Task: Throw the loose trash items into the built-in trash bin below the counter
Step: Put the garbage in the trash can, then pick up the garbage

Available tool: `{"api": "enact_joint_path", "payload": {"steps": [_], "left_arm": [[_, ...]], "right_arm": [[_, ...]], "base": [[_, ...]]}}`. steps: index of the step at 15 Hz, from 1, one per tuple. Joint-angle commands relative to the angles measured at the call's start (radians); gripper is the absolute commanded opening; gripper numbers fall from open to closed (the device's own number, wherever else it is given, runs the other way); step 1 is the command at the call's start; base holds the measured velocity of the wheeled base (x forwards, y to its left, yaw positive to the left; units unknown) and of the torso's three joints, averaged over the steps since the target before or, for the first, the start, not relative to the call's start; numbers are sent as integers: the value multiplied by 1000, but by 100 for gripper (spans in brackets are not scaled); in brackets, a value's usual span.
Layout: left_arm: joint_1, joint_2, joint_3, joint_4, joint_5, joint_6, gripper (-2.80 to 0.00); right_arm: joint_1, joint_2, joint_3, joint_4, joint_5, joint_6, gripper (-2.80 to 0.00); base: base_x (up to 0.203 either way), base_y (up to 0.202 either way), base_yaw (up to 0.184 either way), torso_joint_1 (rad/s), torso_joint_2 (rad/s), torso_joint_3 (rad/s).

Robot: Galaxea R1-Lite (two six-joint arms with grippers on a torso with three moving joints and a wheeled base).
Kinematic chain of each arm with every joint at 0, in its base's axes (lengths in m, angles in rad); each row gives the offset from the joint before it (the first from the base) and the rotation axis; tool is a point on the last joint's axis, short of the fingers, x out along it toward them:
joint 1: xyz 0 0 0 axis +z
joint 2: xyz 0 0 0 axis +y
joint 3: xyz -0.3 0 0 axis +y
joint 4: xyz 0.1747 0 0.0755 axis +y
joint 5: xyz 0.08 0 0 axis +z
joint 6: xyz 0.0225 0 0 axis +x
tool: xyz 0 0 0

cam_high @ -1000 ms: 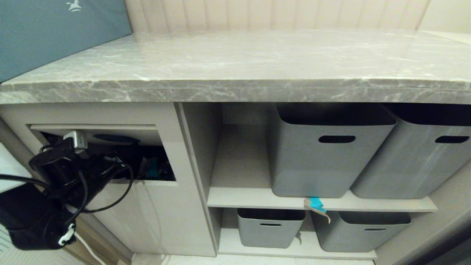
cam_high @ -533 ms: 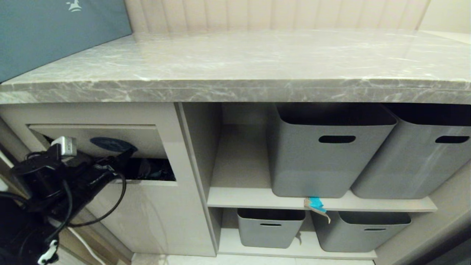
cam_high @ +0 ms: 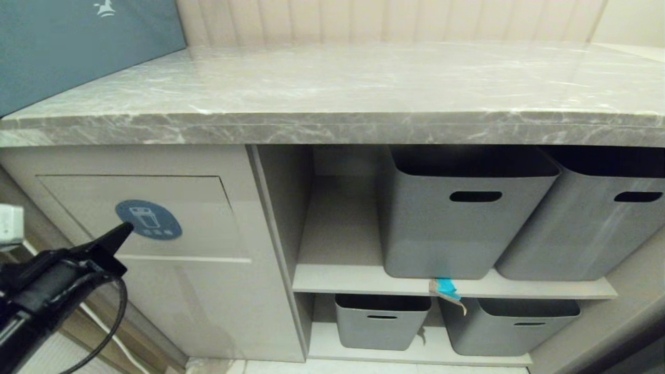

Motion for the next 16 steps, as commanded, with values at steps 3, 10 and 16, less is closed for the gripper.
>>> {"api": "enact_joint_path", "payload": {"steps": [3, 10, 16], "left_arm": [[0, -430, 36, 244, -29, 54, -280], [-20, -1316, 46, 1382, -45, 277, -280], [-41, -1466, 89, 1489, 50, 458, -280]], "right_arm": [[0, 2, 2, 0, 0, 0, -280], [0, 2, 2, 0, 0, 0, -280], [0, 2, 2, 0, 0, 1, -280]], "base": [[0, 0, 0, 0, 0, 0], [0, 0, 0, 0, 0, 0], [0, 0, 0, 0, 0, 0]]}}
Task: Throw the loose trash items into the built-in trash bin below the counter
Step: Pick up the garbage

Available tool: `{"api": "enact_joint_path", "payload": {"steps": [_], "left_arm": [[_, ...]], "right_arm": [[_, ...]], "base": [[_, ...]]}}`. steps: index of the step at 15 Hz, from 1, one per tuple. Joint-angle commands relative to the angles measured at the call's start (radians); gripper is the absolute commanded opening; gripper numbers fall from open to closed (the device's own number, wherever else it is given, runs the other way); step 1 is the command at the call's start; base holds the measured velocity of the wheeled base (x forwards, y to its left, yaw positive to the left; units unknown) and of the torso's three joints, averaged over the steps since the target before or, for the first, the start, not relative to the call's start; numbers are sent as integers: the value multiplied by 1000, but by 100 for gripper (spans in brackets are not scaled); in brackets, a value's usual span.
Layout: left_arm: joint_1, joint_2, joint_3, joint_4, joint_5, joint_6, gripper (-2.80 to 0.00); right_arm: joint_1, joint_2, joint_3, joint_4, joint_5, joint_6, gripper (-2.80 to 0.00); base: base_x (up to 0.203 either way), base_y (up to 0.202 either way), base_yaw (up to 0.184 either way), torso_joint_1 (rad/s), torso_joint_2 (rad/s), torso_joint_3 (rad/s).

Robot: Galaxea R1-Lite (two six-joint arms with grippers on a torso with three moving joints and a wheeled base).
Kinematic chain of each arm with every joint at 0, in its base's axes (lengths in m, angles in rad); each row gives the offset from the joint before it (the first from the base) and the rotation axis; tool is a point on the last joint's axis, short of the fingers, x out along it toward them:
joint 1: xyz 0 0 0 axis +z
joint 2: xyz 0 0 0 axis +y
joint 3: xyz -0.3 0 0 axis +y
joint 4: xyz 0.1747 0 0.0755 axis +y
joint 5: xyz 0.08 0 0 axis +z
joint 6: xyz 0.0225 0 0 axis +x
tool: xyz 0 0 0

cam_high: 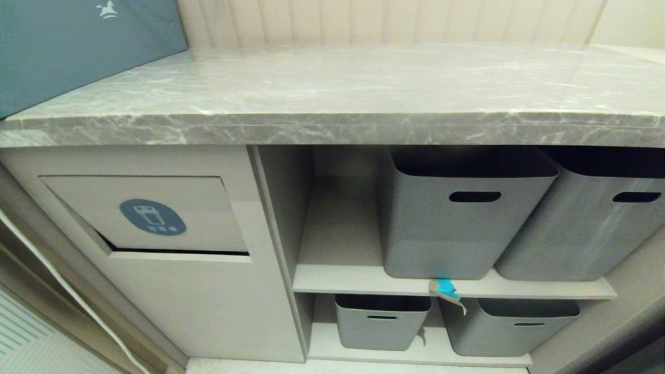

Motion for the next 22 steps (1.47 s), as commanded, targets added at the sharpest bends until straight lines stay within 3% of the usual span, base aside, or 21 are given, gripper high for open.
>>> {"api": "enact_joint_path", "payload": {"steps": [1, 5, 7, 11, 13, 14, 17, 19, 21, 22], "left_arm": [[-1, -39, 46, -113, 47, 10, -280], [0, -38, 48, -91, 27, -2, -280], [0, -38, 49, -92, 29, -22, -280], [0, -38, 63, -88, 89, -228, -280], [0, -38, 63, -88, 93, -235, -280], [0, -38, 63, -90, 93, -235, -280], [0, -38, 63, -90, 93, -235, -280], [0, -38, 63, -90, 93, -235, -280], [0, -38, 63, -90, 93, -235, -280], [0, -38, 63, -90, 93, -235, -280]], "right_arm": [[0, 2, 2, 0, 0, 1, -280], [0, 1, -16, -1, -2, -17, -280], [1, 56, -139, 15, 10, -16, -280], [2, 468, -356, 42, 48, 112, -280], [8, 659, -388, 54, 131, 237, -280], [13, 734, -376, 75, 209, 305, -280], [22, 870, -239, 148, 435, 506, -280], [23, 926, -220, 155, 504, 678, -280], [25, 952, -261, 122, 559, 921, -280], [34, 986, -291, 93, 571, 1002, -280]], "base": [[0, 0, 0, 0, 0, 0], [0, 0, 0, 0, 0, 0], [0, 0, 0, 0, 0, 0], [0, 0, 0, 0, 0, 0], [0, 0, 0, 0, 0, 0], [0, 0, 0, 0, 0, 0], [0, 0, 0, 0, 0, 0], [0, 0, 0, 0, 0, 0], [0, 0, 0, 0, 0, 0], [0, 0, 0, 0, 0, 0]]}}
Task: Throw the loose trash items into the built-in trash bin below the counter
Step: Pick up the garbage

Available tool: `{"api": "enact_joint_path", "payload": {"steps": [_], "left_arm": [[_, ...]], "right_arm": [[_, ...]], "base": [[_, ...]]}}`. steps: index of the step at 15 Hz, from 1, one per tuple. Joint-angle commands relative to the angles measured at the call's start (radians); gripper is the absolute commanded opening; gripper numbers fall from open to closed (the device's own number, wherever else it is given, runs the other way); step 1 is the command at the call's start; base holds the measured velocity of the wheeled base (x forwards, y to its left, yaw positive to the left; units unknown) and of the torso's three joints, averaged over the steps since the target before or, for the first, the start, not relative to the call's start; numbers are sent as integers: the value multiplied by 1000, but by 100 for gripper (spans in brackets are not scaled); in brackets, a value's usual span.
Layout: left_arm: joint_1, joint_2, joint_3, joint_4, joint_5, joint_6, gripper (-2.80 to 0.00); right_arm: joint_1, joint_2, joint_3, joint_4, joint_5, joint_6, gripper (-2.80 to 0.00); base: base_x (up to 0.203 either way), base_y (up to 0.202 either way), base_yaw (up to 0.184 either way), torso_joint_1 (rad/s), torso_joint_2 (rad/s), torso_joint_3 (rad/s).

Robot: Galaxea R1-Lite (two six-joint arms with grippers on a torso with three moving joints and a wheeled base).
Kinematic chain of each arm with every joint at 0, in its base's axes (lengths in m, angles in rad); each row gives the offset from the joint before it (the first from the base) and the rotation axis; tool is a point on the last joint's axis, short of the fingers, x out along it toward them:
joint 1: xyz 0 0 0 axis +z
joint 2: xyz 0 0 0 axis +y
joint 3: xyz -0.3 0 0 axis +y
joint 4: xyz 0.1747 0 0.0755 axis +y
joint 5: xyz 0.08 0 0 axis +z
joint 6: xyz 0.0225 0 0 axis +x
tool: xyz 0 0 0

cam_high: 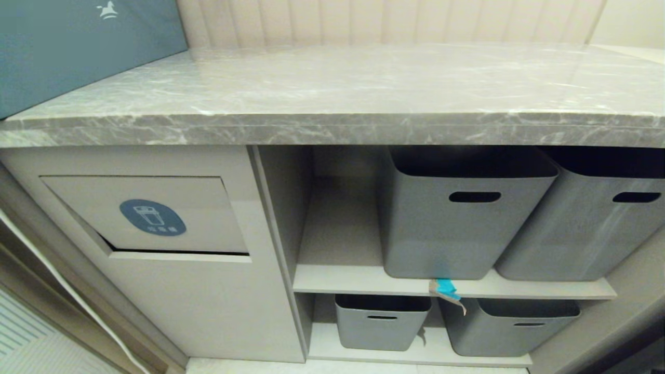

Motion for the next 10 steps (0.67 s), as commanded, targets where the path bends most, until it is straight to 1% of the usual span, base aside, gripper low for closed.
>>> {"api": "enact_joint_path", "payload": {"steps": [1, 2, 3, 5, 6, 8, 10], "left_arm": [[0, 2, 3, 0, 0, -1, -280], [0, 2, 3, 0, 0, -1, -280], [0, 2, 3, 0, 0, -1, -280], [0, 2, 3, 0, 0, -1, -280], [0, 2, 3, 0, 0, -1, -280], [0, 2, 3, 0, 0, -1, -280], [0, 2, 3, 0, 0, -1, -280]], "right_arm": [[20, 103, -41, -48, 10, 158, -280], [51, 163, -54, -124, 12, 220, -280], [72, 222, -59, -185, 12, 247, -280], [92, 367, -66, -292, 12, 268, -280], [96, 437, -70, -349, 11, 273, 0], [100, 580, -77, -465, 5, 280, 0], [101, 686, -82, -556, -28, 284, 0]], "base": [[0, 0, 0, 0, 0, 0], [0, 0, 0, 0, 0, 0], [0, 0, 0, 0, 0, 0], [0, 0, 0, 0, 0, 0], [0, 0, 0, 0, 0, 0], [0, 0, 0, 0, 0, 0], [0, 0, 0, 0, 0, 0]]}}
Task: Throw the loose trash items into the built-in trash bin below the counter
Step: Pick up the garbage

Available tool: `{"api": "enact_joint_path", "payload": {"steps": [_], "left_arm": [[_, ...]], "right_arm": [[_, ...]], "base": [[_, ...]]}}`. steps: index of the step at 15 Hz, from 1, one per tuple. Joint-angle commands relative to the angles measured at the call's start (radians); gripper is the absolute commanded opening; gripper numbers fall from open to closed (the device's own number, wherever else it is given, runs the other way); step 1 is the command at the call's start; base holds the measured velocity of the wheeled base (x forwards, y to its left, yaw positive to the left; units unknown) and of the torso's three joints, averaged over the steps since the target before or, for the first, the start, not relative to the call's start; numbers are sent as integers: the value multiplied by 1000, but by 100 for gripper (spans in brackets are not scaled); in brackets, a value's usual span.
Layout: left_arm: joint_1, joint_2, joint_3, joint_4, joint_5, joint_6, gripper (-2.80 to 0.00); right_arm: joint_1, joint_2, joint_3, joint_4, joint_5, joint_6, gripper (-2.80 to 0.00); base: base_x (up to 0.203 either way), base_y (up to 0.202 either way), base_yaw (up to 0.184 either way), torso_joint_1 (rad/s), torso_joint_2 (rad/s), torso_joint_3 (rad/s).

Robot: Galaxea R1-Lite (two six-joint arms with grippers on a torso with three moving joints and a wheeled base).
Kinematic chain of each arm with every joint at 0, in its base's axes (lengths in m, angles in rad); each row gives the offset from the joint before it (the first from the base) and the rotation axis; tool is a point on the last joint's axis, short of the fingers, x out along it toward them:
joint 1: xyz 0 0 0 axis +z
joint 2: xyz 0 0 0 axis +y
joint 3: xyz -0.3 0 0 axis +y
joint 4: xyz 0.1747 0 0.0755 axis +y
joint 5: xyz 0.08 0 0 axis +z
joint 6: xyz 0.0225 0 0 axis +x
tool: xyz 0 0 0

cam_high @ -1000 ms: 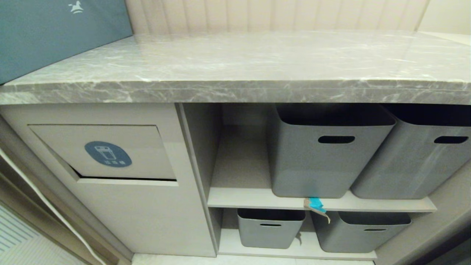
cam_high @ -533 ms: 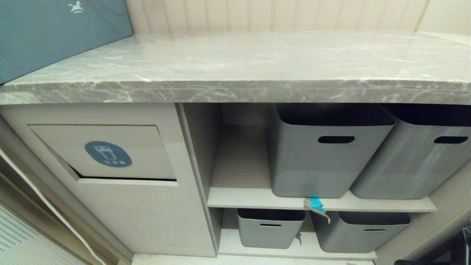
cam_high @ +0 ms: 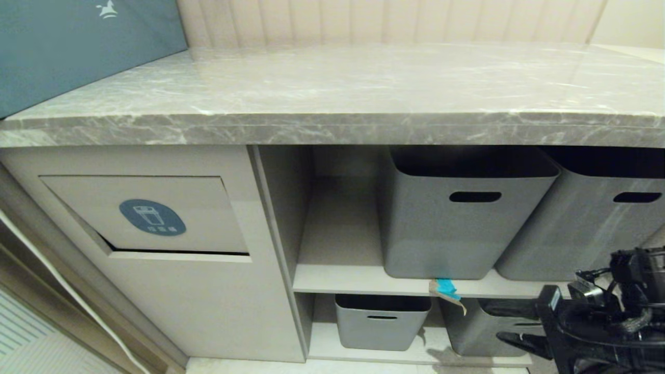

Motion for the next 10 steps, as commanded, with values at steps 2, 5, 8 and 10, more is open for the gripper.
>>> {"api": "enact_joint_path", "payload": {"steps": [2, 5, 8, 10], "left_arm": [[0, 2, 3, 0, 0, -1, -280], [0, 2, 3, 0, 0, -1, -280], [0, 2, 3, 0, 0, -1, -280], [0, 2, 3, 0, 0, -1, -280]], "right_arm": [[2, 180, -10, -76, -18, 23, 0], [3, 273, -44, -202, -25, 138, 0], [4, 323, -83, -230, -27, 191, 0], [5, 348, -104, -230, -27, 229, 0]], "base": [[0, 0, 0, 0, 0, 0], [0, 0, 0, 0, 0, 0], [0, 0, 0, 0, 0, 0], [0, 0, 0, 0, 0, 0]]}}
